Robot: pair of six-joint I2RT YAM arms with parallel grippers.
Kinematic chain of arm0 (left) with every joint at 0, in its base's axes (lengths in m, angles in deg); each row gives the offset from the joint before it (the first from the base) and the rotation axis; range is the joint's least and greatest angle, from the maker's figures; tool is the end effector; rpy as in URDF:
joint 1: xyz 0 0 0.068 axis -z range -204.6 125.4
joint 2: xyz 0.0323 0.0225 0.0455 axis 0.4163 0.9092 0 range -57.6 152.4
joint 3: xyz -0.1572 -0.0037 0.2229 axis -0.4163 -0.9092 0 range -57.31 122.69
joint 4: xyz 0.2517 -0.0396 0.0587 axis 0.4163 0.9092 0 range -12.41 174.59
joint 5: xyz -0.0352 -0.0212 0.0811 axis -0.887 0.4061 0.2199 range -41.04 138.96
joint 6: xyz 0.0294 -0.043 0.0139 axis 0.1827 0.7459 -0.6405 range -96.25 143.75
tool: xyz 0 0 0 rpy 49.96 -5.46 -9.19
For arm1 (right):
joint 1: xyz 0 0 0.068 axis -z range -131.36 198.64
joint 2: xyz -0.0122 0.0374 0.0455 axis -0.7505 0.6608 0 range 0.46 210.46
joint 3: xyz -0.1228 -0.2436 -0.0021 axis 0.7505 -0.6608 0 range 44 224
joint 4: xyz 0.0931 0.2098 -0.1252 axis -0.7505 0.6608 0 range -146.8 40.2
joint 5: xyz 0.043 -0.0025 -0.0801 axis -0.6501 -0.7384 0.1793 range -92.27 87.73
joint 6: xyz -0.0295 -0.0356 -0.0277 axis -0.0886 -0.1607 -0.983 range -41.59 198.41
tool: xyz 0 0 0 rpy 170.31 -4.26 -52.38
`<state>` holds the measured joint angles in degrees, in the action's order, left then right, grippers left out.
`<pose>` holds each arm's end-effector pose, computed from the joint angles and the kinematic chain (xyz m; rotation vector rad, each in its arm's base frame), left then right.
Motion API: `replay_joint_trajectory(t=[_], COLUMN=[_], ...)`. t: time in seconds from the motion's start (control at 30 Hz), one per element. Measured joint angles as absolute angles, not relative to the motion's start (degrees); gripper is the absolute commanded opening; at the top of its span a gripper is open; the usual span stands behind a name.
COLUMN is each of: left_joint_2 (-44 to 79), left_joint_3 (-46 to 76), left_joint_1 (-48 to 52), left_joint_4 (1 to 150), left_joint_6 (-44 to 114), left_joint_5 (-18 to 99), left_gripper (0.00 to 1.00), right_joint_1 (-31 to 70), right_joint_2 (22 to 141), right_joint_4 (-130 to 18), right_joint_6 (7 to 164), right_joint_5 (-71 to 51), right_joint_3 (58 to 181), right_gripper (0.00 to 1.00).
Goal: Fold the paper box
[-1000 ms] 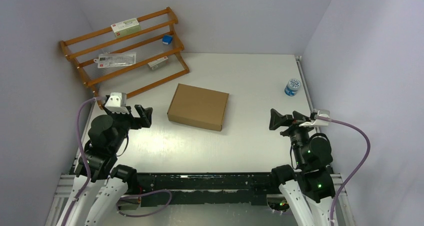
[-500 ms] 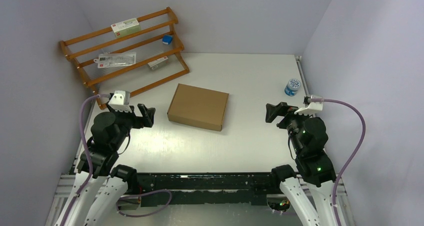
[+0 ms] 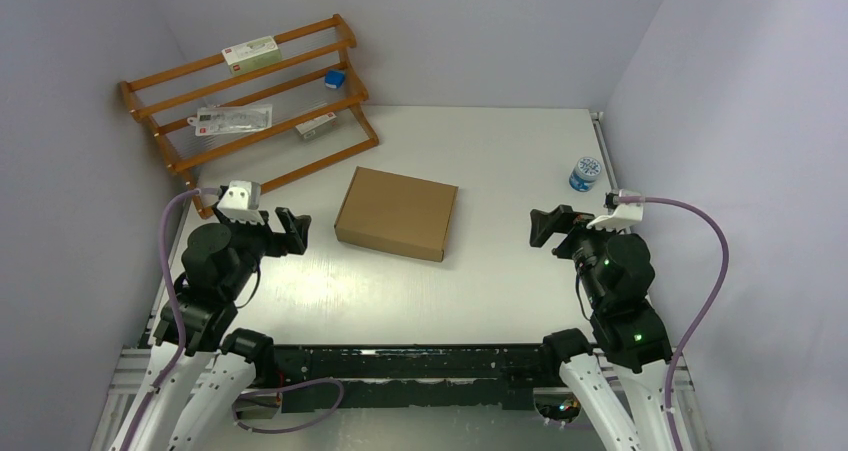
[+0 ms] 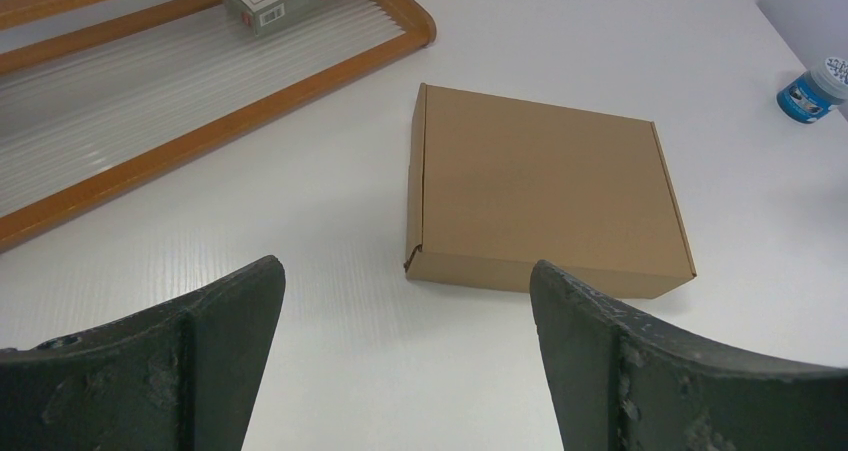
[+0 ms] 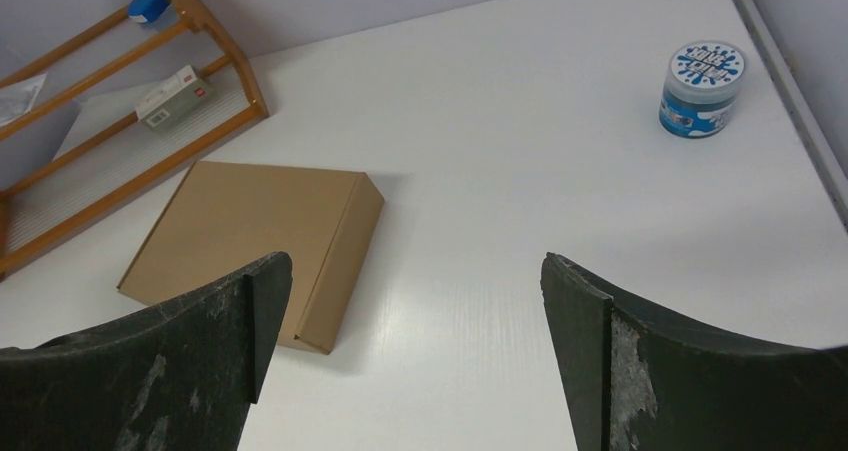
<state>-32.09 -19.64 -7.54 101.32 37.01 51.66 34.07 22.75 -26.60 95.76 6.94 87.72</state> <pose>0.1114 -0.0325 0.3154 0.0251 1.7850 -0.3403 0.0883 0.0170 0.3424 0.1610 1.7218 0.2731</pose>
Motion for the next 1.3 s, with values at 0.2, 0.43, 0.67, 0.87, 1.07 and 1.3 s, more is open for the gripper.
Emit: replay_joint_trajectory(t=[0.2,0.43,0.67,0.87,1.07,1.3], left_joint_2=[-32.09,-32.09,-32.09,-32.09,-32.02,-31.3], left_joint_3=[-19.64,-19.64,-19.64,-19.64,-19.64,-19.64], left_joint_1=[-7.54,-7.56,-7.67,-7.67,-7.67,-7.85], left_joint_4=[101.32,101.32,101.3,101.25,101.14,100.95], left_joint_6=[37.01,37.01,37.01,37.01,37.01,36.99], left_joint_5=[51.64,51.53,51.27,51.25,51.09,50.22], left_gripper=[0.97,0.97,0.97,0.97,0.97,0.97], right_joint_1=[34.07,34.07,34.07,34.07,34.07,34.07], right_joint_2=[21.92,21.43,21.43,21.39,21.28,22.72], right_joint_4=[-26.62,-26.65,-26.67,-26.76,-26.91,-26.91], right_joint_6=[95.76,95.76,95.76,95.78,95.95,95.98], right_joint_5=[7.2,7.33,7.31,7.29,7.0,5.78], right_joint_3=[87.48,87.44,87.44,87.24,86.58,86.52], right_gripper=[1.0,1.0,1.0,1.0,1.0,1.0])
